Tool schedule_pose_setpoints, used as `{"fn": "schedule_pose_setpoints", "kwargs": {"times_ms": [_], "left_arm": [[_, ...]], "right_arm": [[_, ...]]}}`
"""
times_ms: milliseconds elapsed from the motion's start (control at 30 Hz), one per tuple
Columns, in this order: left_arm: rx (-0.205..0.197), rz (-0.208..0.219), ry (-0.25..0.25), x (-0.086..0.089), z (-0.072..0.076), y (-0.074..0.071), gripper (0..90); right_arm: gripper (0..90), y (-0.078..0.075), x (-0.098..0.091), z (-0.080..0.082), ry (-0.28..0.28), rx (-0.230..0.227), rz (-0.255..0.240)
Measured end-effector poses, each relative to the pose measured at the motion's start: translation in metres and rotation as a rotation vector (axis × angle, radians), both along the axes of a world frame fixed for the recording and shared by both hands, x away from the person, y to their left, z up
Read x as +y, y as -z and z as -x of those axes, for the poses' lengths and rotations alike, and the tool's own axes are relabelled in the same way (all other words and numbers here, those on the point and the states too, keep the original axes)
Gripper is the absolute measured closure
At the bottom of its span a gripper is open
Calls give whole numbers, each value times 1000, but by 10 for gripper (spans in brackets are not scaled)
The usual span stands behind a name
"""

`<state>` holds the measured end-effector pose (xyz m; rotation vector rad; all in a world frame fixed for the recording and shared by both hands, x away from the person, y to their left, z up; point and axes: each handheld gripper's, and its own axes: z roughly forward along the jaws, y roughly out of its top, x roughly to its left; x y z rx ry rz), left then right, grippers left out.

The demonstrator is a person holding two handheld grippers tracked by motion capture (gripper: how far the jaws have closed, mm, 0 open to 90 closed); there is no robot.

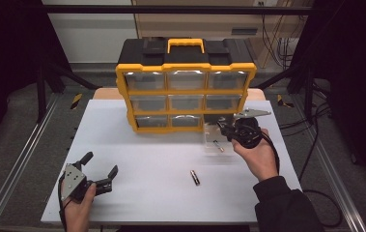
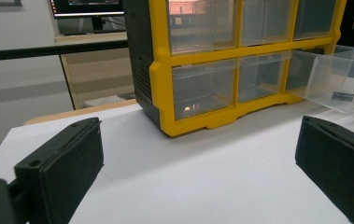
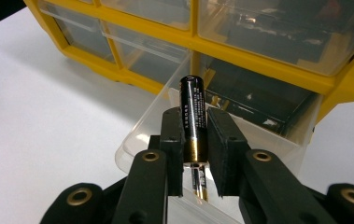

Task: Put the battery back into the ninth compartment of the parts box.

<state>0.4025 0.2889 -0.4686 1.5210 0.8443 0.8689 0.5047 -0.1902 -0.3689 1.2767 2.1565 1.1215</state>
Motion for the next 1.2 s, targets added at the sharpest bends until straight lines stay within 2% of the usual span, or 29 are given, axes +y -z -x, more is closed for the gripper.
{"fn": "schedule_pose_setpoints", "kwargs": {"times_ms": [367,433,467,633,667,767,1000,1033,1100,1200], "left_arm": [[1,-2,2,-1,0,0,8],[0,-2,2,-1,0,0,9],[0,-3,3,-1,0,0,8],[0,-1,3,-1,0,0,8],[1,-3,4,-1,0,0,9],[1,-3,5,-1,0,0,9],[1,-3,4,-1,0,0,9],[1,-3,4,-1,0,0,9],[1,-3,4,-1,0,0,9],[1,-3,4,-1,0,0,9]], "right_arm": [[763,7,0,-8,15,30,7],[730,9,0,-11,26,33,14],[684,9,1,-11,42,16,11],[614,5,1,-8,49,-16,-7],[568,4,0,-7,54,-26,-9],[538,3,0,-5,57,-31,-10],[339,-1,2,0,59,-71,-21],[339,-1,2,0,59,-71,-21],[234,-2,6,4,58,-87,-20],[177,-3,10,9,52,-107,-23]]}}
